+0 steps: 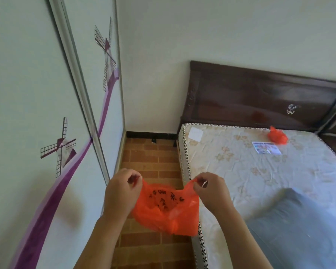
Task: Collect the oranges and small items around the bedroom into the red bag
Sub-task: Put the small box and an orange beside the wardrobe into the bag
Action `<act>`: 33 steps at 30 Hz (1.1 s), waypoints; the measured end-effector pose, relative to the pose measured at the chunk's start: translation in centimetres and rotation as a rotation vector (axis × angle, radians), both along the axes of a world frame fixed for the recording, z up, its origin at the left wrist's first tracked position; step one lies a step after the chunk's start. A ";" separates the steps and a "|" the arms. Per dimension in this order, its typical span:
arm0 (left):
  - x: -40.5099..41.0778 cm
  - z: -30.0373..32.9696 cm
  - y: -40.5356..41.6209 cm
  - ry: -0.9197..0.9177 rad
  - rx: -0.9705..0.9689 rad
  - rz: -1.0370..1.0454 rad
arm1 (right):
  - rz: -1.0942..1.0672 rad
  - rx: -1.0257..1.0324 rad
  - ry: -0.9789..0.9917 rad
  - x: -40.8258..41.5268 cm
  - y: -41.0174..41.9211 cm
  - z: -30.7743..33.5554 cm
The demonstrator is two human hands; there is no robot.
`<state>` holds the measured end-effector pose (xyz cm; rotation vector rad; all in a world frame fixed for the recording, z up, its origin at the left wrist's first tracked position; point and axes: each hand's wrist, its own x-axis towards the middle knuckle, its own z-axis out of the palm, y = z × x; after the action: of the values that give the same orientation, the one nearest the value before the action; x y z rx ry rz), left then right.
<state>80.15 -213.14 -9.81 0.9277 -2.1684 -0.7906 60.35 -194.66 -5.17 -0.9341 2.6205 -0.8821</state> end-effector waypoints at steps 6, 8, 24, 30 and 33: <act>-2.0 -2.0 -2.9 -0.032 0.064 0.080 | 0.003 0.026 -0.053 -3.4 -2.8 -2.7; -2.9 -2.8 -3.8 -0.049 0.093 0.111 | 0.021 0.025 -0.072 -4.9 -4.5 -4.1; -10.2 -22.9 -6.1 -0.308 0.359 0.242 | 0.260 0.372 -0.318 -14.9 -11.1 -27.4; -9.1 -33.9 -7.2 -0.318 0.415 0.240 | 0.293 0.454 -0.321 -14.8 -12.9 -37.3; -8.6 -39.3 -8.1 -0.292 0.378 0.230 | 0.328 0.474 -0.309 -14.2 -13.9 -42.8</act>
<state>71.54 -221.25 -49.08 1.5386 -2.1342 -1.0213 46.19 -208.56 -48.00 -0.9612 2.1797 -0.2757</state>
